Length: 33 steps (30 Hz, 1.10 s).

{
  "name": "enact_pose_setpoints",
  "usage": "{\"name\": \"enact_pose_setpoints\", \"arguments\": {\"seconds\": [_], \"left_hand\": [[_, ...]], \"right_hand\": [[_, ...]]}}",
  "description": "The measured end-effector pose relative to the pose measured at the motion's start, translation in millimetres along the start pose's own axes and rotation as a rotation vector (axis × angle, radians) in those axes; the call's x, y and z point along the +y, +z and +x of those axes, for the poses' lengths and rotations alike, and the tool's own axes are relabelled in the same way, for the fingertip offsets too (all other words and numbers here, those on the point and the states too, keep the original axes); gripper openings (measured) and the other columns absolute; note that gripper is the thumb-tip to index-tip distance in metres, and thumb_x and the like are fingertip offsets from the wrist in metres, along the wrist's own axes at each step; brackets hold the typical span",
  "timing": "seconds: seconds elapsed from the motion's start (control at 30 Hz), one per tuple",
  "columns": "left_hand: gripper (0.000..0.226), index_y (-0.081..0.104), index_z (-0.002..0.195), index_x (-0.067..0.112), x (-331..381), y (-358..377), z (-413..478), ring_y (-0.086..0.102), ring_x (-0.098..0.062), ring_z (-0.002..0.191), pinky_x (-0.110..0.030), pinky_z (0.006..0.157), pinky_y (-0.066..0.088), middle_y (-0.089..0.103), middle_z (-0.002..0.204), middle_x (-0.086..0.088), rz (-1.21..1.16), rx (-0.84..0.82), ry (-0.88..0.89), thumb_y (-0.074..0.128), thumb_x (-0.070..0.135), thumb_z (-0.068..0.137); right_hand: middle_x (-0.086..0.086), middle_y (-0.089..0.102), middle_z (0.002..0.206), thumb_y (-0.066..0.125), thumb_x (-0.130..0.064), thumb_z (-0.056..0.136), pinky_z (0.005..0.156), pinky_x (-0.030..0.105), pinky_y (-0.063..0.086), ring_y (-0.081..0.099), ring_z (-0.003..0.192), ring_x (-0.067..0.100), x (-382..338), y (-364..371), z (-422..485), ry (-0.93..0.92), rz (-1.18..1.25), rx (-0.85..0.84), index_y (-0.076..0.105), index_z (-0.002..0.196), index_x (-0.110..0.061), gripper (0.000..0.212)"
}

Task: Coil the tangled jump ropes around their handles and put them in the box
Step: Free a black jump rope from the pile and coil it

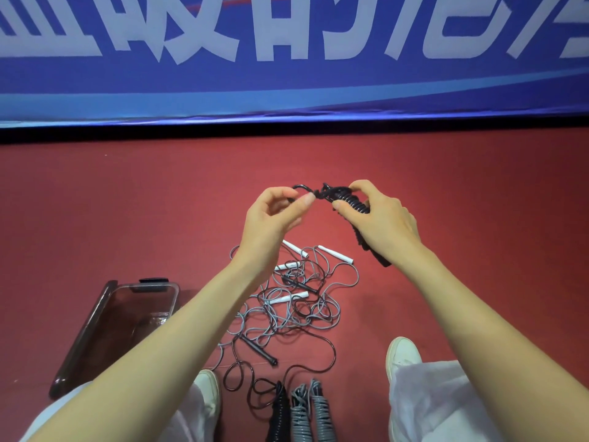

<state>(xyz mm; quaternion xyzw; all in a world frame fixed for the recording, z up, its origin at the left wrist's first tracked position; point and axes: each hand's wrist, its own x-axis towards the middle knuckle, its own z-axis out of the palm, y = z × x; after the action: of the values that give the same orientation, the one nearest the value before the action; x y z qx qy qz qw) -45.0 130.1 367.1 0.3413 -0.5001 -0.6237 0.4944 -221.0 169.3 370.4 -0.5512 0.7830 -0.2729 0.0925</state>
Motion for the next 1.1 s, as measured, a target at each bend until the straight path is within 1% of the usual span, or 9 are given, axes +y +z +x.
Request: {"name": "enact_pose_setpoints", "arguments": {"seconds": [0.13,0.27,0.37,0.57,0.67,0.73,0.83,0.97,1.1], "left_hand": [[0.04,0.046,0.086,0.016,-1.7,-4.6,6.1,0.057,-0.025,0.087,-0.04,0.094,0.051,0.048,0.086,-0.006,-0.141,0.12,-0.146,0.07,-0.013,0.073],[0.057,0.06,0.11,0.027,-3.3,-4.5,1.5,0.044,-0.006,0.065,-0.021,0.07,0.043,0.036,0.074,0.002,0.348,-0.179,-0.049,0.061,-0.019,0.076],[0.08,0.053,0.121,0.044,-5.9,-0.7,-1.7,0.036,-0.011,0.062,-0.026,0.064,0.035,0.037,0.077,-0.004,0.496,-0.356,-0.095,0.052,-0.021,0.075],[0.041,0.06,0.097,0.03,-6.0,-10.5,2.4,0.052,-0.009,0.069,-0.025,0.07,0.048,0.048,0.085,0.002,0.734,-0.291,0.098,0.074,0.0,0.074],[0.035,0.055,0.082,0.02,-4.0,-9.1,-3.8,0.047,-0.008,0.07,-0.018,0.066,0.04,0.05,0.083,0.003,0.755,-0.252,0.159,0.085,0.034,0.069],[0.041,0.046,0.066,0.015,-8.8,-8.7,-4.3,0.042,-0.01,0.059,-0.026,0.06,0.034,0.048,0.065,0.002,0.671,-0.024,0.204,0.079,0.037,0.076],[0.043,0.036,0.062,0.018,-12.0,-10.8,2.7,0.045,-0.01,0.053,-0.031,0.064,0.039,0.046,0.052,0.006,0.232,0.176,-0.001,0.073,0.013,0.083],[0.007,0.06,0.096,0.016,-20.4,-0.4,-5.9,0.058,-0.014,0.062,-0.035,0.074,0.056,0.054,0.064,0.0,-0.058,-0.049,-0.342,0.062,0.011,0.092],[0.016,0.07,0.1,0.014,-19.3,2.0,-5.1,0.056,-0.014,0.066,-0.025,0.065,0.057,0.048,0.07,0.001,0.043,-0.222,-0.392,0.055,0.019,0.096]], "right_hand": [[0.001,0.067,0.087,0.046,-0.065,0.088,0.077,0.037,0.04,0.06,0.091,0.034,-2.6,-0.6,-3.2,-0.027,-0.036,0.01,0.048,0.116,-0.039,0.038],[0.001,0.068,0.094,0.046,-0.063,0.09,0.077,0.037,0.039,0.061,0.095,0.034,-2.7,-4.6,-3.9,-0.05,-0.073,0.038,0.048,0.118,-0.038,0.038],[-0.002,0.067,0.094,0.045,-0.061,0.091,0.078,0.038,0.041,0.061,0.094,0.034,-5.3,-2.5,-8.2,-0.106,-0.118,0.008,0.048,0.117,-0.038,0.035],[-0.002,0.066,0.088,0.047,-0.065,0.087,0.081,0.037,0.042,0.06,0.09,0.031,1.3,-1.8,-5.4,-0.05,-0.013,-0.018,0.048,0.114,-0.042,0.036],[0.0,0.066,0.089,0.046,-0.064,0.087,0.077,0.036,0.038,0.059,0.09,0.032,2.9,-1.1,-4.7,-0.014,-0.018,-0.009,0.049,0.114,-0.041,0.036],[0.001,0.066,0.087,0.047,-0.066,0.086,0.076,0.036,0.036,0.059,0.089,0.033,4.7,-4.3,-1.8,0.015,-0.012,0.021,0.049,0.113,-0.04,0.037],[-0.004,0.063,0.073,0.052,-0.064,0.085,0.073,0.036,0.039,0.06,0.08,0.028,6.7,-8.3,0.6,0.061,0.129,0.058,0.053,0.108,-0.037,0.036],[-0.007,0.063,0.059,0.061,-0.062,0.077,0.072,0.044,0.053,0.062,0.062,0.02,10.8,-5.7,4.6,0.115,0.431,0.061,0.06,0.094,-0.038,0.029],[0.011,0.062,0.08,0.069,-0.038,0.085,0.048,0.037,0.053,0.057,0.057,0.026,5.3,-14.1,3.6,0.208,0.835,-0.023,0.063,0.087,-0.025,0.015]]}}
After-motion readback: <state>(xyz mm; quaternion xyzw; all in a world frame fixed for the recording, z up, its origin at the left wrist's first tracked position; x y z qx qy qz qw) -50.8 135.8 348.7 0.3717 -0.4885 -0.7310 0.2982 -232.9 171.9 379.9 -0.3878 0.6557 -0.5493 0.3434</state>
